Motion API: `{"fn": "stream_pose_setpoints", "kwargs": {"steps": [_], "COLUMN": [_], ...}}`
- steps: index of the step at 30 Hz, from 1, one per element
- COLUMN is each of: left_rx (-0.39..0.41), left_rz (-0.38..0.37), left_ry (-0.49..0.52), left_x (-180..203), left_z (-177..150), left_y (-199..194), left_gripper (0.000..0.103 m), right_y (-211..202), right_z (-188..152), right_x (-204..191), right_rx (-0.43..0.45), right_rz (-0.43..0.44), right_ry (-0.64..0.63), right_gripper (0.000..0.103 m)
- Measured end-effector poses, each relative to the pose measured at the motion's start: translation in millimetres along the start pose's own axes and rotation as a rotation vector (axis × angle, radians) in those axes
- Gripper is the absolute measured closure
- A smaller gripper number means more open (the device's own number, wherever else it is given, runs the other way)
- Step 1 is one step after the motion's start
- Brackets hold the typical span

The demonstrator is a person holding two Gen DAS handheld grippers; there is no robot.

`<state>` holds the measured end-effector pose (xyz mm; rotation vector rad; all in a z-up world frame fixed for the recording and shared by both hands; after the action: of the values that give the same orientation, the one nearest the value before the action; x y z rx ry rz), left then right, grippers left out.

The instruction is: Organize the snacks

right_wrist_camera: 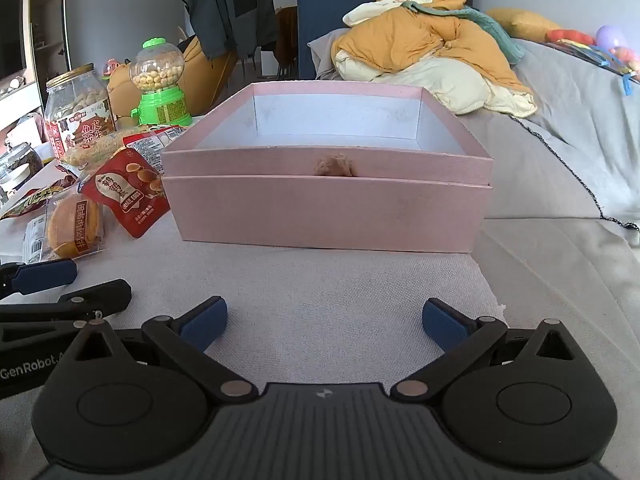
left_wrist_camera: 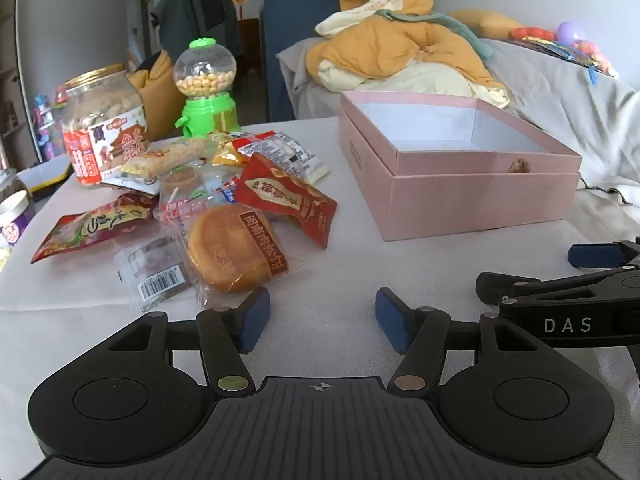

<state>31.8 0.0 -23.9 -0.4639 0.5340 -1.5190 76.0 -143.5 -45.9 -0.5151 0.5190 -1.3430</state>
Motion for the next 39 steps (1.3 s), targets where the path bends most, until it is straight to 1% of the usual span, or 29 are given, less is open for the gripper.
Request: {"fn": "stream_pose_setpoints", "kwargs": {"steps": [1,3,39], "left_rx": [0.0,-0.008,-0.007], "left_rz": [0.0,-0.002,-0.002], "left_ry": [0.0,-0.002,-0.002], "left_x": [0.2,-0.1,0.0], "left_z": [-0.2,0.1,-0.1], "left_y": [-0.3,0.5,0.2], "left_gripper": [0.037,0.037,0.037], "right_y": [-0.6,-0.3,0.5], "right_z": [0.3,0.1,0.1], "right_x": [-0.1,-0.1,-0.1], "right_rx": [0.016,0.005,0.004], "right_rz": [0.0,0.0,0.0], "right_ry": [-0.001,-0.001,0.0], "right_gripper": [0.0,0.0,0.0]}}
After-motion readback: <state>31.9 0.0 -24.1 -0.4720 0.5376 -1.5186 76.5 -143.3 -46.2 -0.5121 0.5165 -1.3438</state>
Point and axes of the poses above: each gripper's, at about its wrist camera, not at the fingertips, and y roughly the way its jaws point, x to its right, z to its top, the point moved 4 cm from there along y, roughly the way its jaws point, and after that the axes turned 1 degree about y, right-handed, at the moved point
